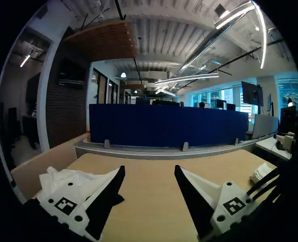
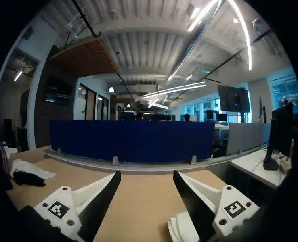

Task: Fold towel

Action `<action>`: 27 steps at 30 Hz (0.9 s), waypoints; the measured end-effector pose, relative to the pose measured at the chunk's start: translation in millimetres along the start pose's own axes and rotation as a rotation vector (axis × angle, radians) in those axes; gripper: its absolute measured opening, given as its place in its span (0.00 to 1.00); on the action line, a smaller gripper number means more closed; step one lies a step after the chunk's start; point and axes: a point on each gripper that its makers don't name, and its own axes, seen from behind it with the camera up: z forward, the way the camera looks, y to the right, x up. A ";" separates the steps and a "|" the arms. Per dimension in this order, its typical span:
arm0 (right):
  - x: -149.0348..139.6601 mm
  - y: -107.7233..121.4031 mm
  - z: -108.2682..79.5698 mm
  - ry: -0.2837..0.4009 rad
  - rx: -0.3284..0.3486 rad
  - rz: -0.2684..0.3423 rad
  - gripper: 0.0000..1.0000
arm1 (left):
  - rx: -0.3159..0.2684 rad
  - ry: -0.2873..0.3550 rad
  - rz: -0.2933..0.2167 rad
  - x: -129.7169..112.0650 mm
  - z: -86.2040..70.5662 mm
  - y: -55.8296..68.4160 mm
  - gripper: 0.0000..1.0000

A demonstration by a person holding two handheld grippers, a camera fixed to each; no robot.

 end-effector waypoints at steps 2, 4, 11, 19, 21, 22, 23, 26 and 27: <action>-5.4 -1.6 -0.4 -0.002 0.000 -0.005 1.00 | 0.004 0.004 0.005 -4.2 -0.3 -0.1 0.90; -11.3 -3.0 -0.8 -0.002 -0.001 -0.008 1.00 | -0.002 0.007 0.008 -11.1 -0.6 0.6 0.90; -38.1 -8.8 -3.6 -0.008 0.007 -0.013 1.00 | -0.015 0.014 0.034 -47.3 5.2 -2.2 0.90; -50.0 -14.3 -3.2 -0.023 0.033 -0.016 1.00 | -0.003 0.033 0.043 -81.4 13.8 -6.5 0.90; -48.6 -13.1 -2.0 -0.026 0.034 -0.015 1.00 | 0.002 0.033 0.040 -89.7 15.0 -7.7 0.91; -47.3 -12.5 -1.6 -0.026 0.033 -0.014 1.00 | 0.004 0.032 0.040 -92.9 15.5 -7.6 0.91; -45.7 -11.8 -1.2 -0.026 0.033 -0.012 1.00 | 0.006 0.031 0.039 -96.4 16.0 -7.4 0.90; -43.8 -9.2 0.5 -0.024 0.030 -0.011 1.00 | 0.006 0.035 0.045 -105.7 17.5 -6.0 0.90; -43.7 -8.3 1.0 -0.023 0.029 -0.011 1.00 | 0.006 0.037 0.048 -108.5 18.0 -5.5 0.90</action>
